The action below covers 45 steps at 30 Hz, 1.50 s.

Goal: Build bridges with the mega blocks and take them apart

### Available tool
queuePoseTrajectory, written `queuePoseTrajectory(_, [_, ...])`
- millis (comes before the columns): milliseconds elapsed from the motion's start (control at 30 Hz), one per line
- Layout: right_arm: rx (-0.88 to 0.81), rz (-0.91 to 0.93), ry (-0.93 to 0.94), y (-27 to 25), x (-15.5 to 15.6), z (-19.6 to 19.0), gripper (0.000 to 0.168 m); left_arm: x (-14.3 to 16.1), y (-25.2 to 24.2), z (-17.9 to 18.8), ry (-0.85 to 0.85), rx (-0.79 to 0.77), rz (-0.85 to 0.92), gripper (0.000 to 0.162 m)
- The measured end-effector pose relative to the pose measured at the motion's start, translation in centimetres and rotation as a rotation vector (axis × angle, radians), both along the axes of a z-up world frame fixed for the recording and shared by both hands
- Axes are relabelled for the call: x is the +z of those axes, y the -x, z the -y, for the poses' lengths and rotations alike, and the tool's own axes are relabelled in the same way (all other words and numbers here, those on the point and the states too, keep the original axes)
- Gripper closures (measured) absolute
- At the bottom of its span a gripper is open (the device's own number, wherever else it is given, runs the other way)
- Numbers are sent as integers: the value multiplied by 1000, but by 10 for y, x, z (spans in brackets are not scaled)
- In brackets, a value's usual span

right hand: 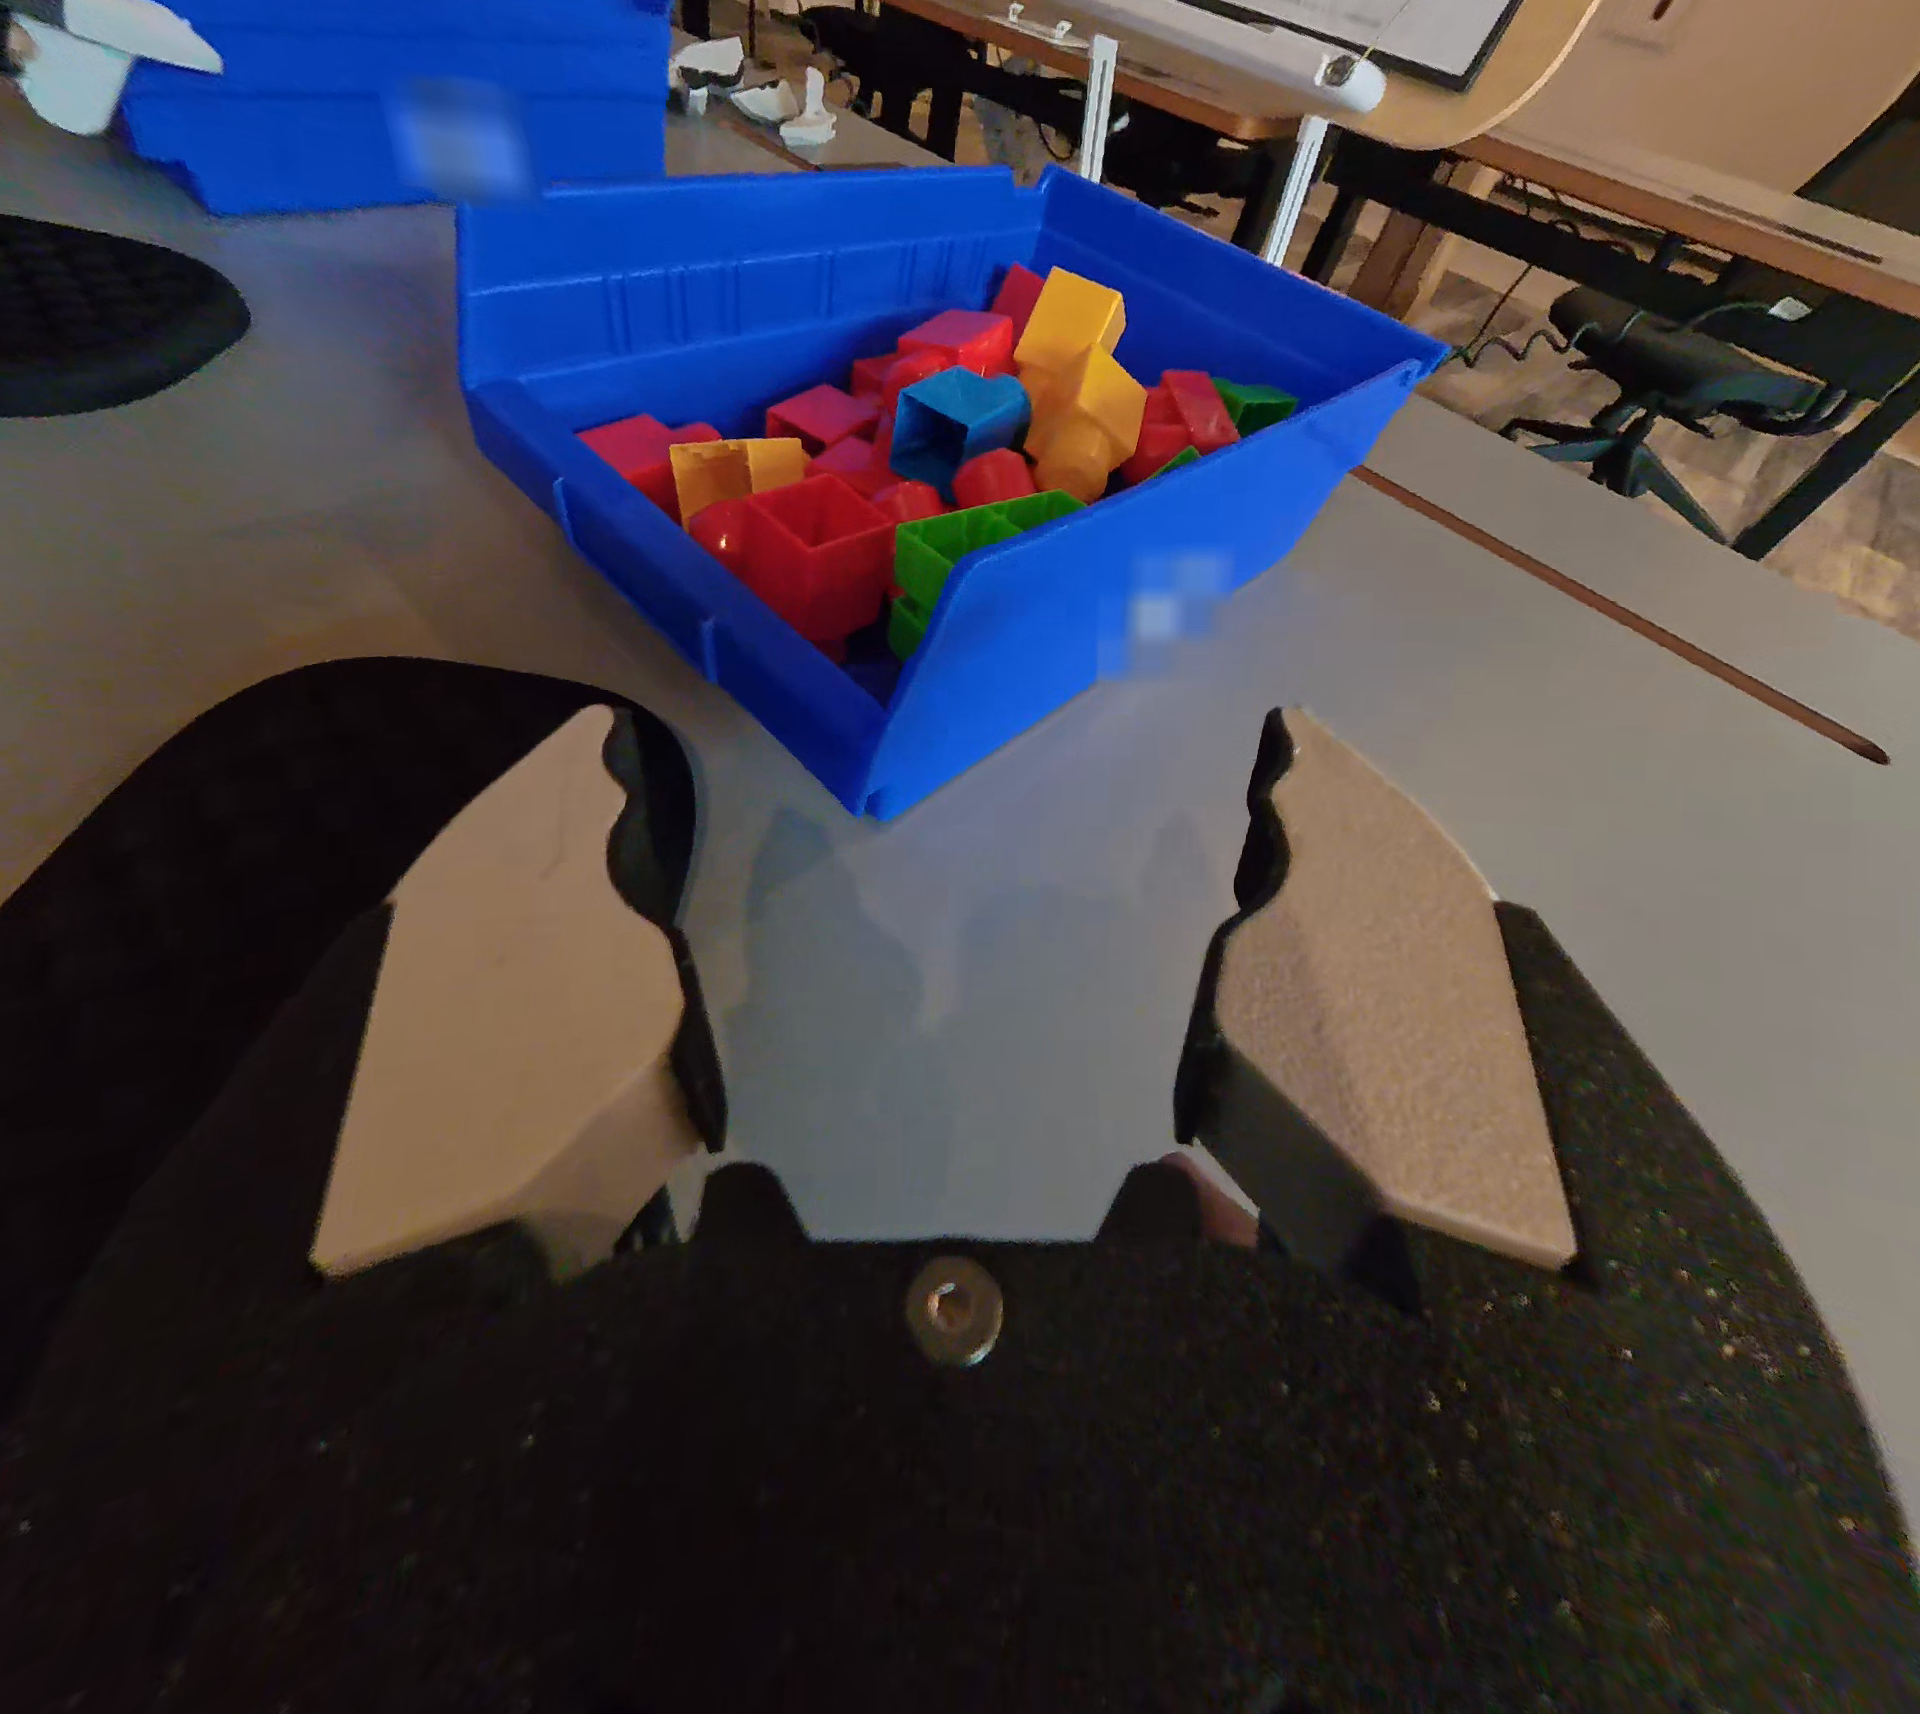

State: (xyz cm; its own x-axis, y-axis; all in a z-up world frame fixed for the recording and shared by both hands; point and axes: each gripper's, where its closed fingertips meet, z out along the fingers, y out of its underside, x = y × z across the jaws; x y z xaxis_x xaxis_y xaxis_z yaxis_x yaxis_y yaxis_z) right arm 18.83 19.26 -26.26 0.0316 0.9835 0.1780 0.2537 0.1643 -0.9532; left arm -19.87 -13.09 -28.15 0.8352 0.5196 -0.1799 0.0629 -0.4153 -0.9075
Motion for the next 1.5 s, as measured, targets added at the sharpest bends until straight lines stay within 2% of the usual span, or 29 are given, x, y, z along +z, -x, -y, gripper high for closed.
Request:
queuePoseTrajectory(767, [13,-32,4,-14,-6,3,59,-1,-72,-99,27,-93,28,148])
queuePoseTrajectory(1167, [26,-47,8,-22,-7,4,60,-2,-127,-149,23,-213,41,147])
queuePoseTrajectory(1500, [34,-56,5,-20,-3,10,61,-2,-148,-168,-50,-166,134,148])
